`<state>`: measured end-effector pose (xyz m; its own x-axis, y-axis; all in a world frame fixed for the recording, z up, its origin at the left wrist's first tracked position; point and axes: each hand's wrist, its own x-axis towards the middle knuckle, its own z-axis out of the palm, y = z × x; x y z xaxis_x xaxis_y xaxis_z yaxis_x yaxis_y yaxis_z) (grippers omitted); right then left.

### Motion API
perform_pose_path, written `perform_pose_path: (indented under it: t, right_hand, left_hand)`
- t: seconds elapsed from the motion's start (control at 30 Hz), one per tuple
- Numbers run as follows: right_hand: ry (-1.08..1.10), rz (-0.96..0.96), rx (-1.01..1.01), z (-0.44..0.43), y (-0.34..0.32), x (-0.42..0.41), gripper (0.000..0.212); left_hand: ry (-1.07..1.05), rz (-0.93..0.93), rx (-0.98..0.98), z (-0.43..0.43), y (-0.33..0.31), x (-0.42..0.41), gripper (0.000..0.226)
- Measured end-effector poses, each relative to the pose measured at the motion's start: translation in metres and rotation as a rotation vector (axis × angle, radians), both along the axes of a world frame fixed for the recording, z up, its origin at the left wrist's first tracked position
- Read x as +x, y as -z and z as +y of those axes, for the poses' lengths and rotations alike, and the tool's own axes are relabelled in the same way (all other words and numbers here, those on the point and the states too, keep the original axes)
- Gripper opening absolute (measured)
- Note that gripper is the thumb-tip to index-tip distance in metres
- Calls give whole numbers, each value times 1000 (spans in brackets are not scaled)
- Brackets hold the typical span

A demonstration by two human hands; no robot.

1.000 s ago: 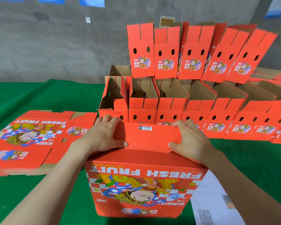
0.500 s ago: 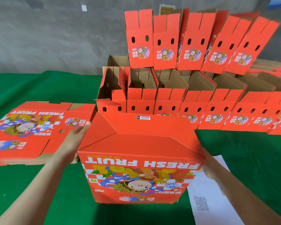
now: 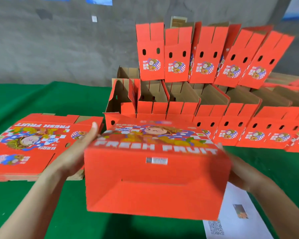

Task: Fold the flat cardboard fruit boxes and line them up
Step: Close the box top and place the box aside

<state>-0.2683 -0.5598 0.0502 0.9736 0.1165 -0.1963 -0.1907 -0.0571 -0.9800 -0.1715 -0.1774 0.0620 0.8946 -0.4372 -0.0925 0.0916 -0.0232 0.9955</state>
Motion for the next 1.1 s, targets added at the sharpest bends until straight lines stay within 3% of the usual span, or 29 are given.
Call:
perform_pose_path:
  t: [0.13,0.27,0.43,0.63,0.73,1.0,1.1]
  right_hand:
    - [-85,-92,80,-10,-12,6,56]
    - [-35,-203,90,-14,-20,5,63]
    - [45,-349,-132,-11,-27,7,70]
    - [137,-511,-285,-22,-44,4,44]
    - [198,-536,-247,-37,-56,4,38]
    - [337,-646,-327,-103,-103,2,34]
    - [433,-697,-270,-131,-110,6,31]
  left_hand:
    - [-135,-57,-54,-6,-2,3,30]
    - [-143,-117,-67,-12,4,11,6]
    - [-240,-329,150,-29,1,19,26]
    - [-256,-473,123,-50,-28,40,40]
    - [-232,-555,98,-74,-53,52,47]
    - [-163,-679,33,-182,-111,106,37]
    - [-101,-661,56,-236,-118,126,35]
